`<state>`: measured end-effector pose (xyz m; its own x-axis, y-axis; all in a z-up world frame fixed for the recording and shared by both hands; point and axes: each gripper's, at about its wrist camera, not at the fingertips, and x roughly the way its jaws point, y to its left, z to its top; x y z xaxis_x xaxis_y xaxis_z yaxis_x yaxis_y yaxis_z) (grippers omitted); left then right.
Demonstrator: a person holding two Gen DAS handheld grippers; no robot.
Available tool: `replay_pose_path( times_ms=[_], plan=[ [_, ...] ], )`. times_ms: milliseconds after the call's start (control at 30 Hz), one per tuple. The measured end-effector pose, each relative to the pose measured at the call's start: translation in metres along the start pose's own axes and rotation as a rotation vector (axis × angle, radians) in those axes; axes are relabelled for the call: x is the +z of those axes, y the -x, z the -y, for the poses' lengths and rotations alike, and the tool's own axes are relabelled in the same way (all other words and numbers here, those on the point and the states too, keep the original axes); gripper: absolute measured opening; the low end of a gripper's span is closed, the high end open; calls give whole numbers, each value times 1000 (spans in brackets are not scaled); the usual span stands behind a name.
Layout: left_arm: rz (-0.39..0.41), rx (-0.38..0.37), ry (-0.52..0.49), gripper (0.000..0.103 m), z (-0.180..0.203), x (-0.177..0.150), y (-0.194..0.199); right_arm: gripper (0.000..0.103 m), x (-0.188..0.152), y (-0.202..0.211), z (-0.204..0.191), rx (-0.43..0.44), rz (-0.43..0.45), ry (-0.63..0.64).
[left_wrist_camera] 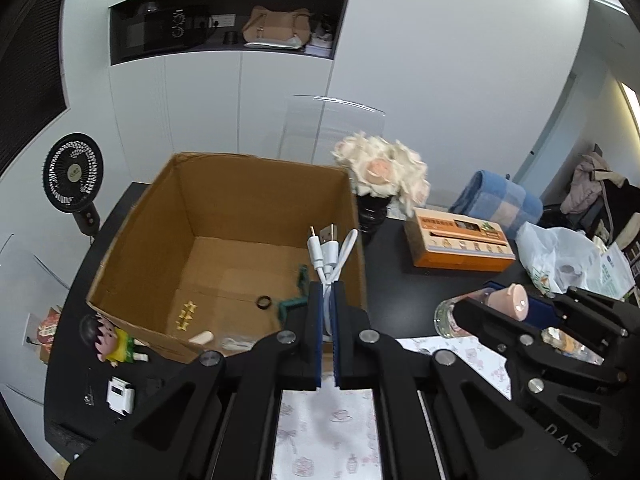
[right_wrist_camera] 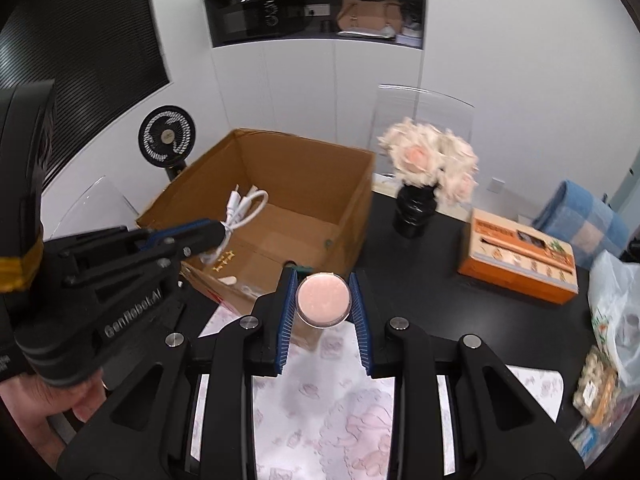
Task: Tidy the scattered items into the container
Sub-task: 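Open both tools to drop the white cable and pink compact into the box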
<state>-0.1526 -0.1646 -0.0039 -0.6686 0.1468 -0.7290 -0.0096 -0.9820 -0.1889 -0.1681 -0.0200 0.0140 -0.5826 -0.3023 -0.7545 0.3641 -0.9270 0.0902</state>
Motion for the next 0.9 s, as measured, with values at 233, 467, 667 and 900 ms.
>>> replay_pose_path(
  times_ms=[233, 467, 667, 900],
  plan=[
    [-19, 37, 35, 4, -50, 21, -11, 28, 33, -42, -24, 16, -31, 33],
    [-69, 61, 69, 4, -86, 28, -41, 28, 47, -82, -36, 7, -54, 13],
    [-86, 74, 86, 4, -103, 22, -50, 28, 47, -104, -47, -6, -72, -7],
    [-99, 96, 88, 4, -114, 21, -54, 28, 51, -117, -61, 17, -81, 2]
  ],
)
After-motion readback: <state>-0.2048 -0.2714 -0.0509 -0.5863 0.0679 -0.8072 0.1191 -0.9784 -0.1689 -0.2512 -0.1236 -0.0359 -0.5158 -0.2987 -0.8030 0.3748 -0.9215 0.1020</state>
